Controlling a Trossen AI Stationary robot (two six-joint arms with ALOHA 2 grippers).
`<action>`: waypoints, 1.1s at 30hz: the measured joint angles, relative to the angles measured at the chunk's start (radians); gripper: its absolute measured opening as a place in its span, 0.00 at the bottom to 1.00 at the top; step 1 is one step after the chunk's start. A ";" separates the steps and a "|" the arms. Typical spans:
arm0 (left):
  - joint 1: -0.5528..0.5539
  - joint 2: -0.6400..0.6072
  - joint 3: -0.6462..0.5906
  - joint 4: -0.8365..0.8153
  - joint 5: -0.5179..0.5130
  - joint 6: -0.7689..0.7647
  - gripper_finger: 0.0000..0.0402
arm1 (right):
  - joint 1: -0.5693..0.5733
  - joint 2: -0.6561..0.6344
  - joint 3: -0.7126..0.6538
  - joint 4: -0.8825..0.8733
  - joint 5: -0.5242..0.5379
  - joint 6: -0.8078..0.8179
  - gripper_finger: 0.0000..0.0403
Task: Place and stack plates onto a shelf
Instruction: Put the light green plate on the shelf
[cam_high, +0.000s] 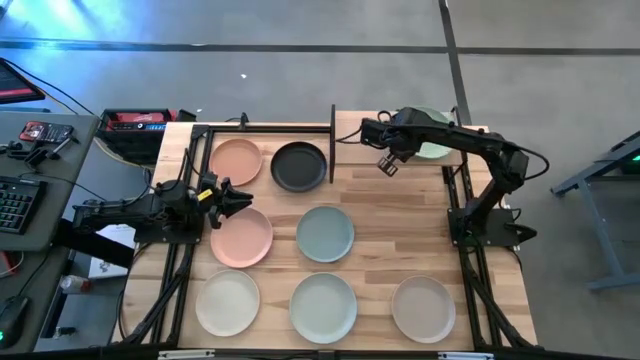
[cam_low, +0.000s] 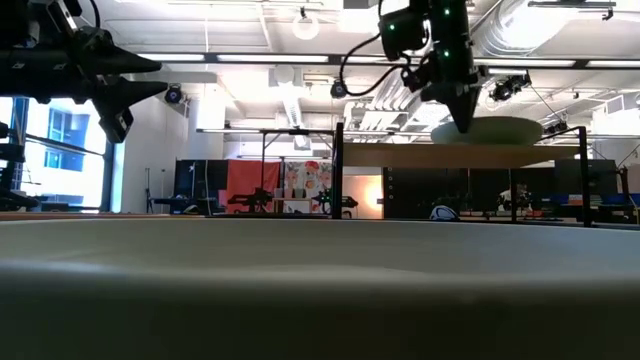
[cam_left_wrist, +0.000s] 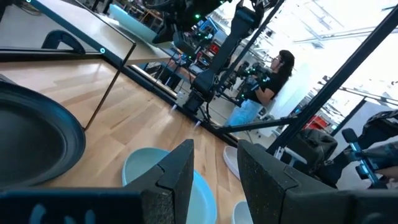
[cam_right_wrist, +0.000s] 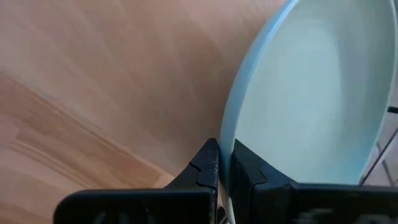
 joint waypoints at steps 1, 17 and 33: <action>0.000 0.000 0.000 0.000 0.000 0.000 0.28 | -0.006 0.000 0.000 0.001 -0.006 -0.004 0.00; 0.000 0.000 0.000 -0.001 0.000 0.001 0.28 | -0.066 0.000 0.000 0.003 -0.122 -0.043 0.00; 0.000 0.000 0.000 -0.002 0.002 0.002 0.28 | -0.072 0.000 0.000 0.011 -0.159 -0.019 0.00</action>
